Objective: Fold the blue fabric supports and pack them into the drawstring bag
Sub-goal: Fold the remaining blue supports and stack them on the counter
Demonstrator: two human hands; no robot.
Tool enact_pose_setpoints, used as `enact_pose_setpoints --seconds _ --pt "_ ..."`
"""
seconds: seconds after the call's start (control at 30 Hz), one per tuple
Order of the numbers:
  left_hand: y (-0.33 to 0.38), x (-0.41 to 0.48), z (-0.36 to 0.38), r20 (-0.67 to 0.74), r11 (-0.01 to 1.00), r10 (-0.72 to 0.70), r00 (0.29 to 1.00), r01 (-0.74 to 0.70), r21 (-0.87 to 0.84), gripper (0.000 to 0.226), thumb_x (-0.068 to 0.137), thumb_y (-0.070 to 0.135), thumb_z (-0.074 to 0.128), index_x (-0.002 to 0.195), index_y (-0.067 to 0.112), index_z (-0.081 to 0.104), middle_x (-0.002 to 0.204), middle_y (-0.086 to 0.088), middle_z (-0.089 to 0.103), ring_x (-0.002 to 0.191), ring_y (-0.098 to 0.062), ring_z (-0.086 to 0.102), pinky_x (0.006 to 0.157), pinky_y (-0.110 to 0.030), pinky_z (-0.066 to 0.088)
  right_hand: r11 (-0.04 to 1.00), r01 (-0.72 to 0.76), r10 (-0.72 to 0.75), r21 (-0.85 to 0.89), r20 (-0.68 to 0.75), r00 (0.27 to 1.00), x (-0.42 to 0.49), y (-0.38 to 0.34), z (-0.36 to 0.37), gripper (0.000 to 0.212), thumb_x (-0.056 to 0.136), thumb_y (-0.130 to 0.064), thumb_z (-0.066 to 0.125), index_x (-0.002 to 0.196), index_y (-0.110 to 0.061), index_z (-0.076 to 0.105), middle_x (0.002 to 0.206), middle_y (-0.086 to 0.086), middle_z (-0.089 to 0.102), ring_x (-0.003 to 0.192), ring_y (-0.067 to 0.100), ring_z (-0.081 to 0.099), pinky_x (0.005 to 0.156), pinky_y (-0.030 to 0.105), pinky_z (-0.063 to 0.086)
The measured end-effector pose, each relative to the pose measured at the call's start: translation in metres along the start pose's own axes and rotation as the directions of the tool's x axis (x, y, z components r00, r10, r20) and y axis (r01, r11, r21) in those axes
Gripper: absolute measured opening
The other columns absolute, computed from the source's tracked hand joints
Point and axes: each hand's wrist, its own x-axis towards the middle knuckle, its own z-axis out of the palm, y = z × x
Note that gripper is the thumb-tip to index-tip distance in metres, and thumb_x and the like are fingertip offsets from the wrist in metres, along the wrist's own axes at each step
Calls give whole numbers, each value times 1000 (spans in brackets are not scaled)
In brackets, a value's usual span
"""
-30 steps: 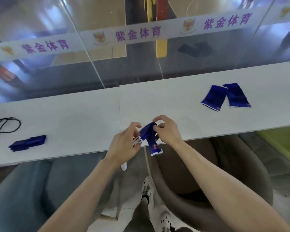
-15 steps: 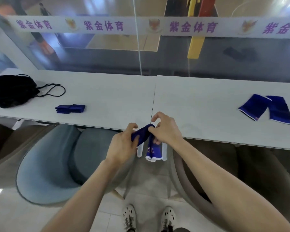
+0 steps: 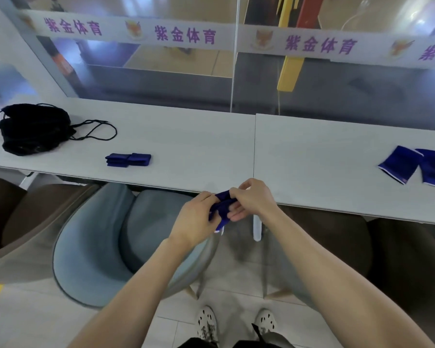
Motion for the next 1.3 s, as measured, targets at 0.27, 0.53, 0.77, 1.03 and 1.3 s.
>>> enact_pose_setpoints --seconds 0.27,0.53,0.77,1.03,1.3 --pt "-38 5 -44 212 994 35 977 -13 -104 13 84 20 70 77 25 60 77 6 61 74 -14 58 68 -32 47 663 548 -473 -510 282 835 -5 27 17 37 90 -26 79 121 -38 65 135 -17 56 123 4 58 104 19 46" --pt "-57 -6 -63 229 938 -27 973 104 -332 20 86 41 73 92 22 77 86 3 72 79 -14 67 72 -32 51 665 499 -459 -556 223 860 -5 13 34 11 100 -38 73 102 -26 72 101 -11 73 98 15 67 91 41 56" --pt "-59 -12 -71 280 834 -90 956 226 -504 27 93 36 75 99 10 76 92 -12 78 86 -34 75 75 -42 56 717 516 -507 -468 157 847 -6 17 36 7 106 -36 64 102 -34 69 105 -19 74 100 4 67 88 34 56" --pt "-47 -14 -75 278 872 -79 957 201 -446 38 99 42 63 104 5 75 91 -21 76 87 -48 69 77 -62 58 509 705 -624 -493 353 697 -11 10 43 15 97 -29 76 108 -30 65 118 -16 67 110 11 65 96 38 55" --pt "-32 -17 -73 287 822 -134 949 268 -503 41 102 42 55 87 6 69 83 -20 65 75 -32 57 74 -47 48 510 696 -614 -505 352 706 -5 10 43 6 102 -23 70 99 -22 64 98 -9 71 89 15 62 80 32 52"
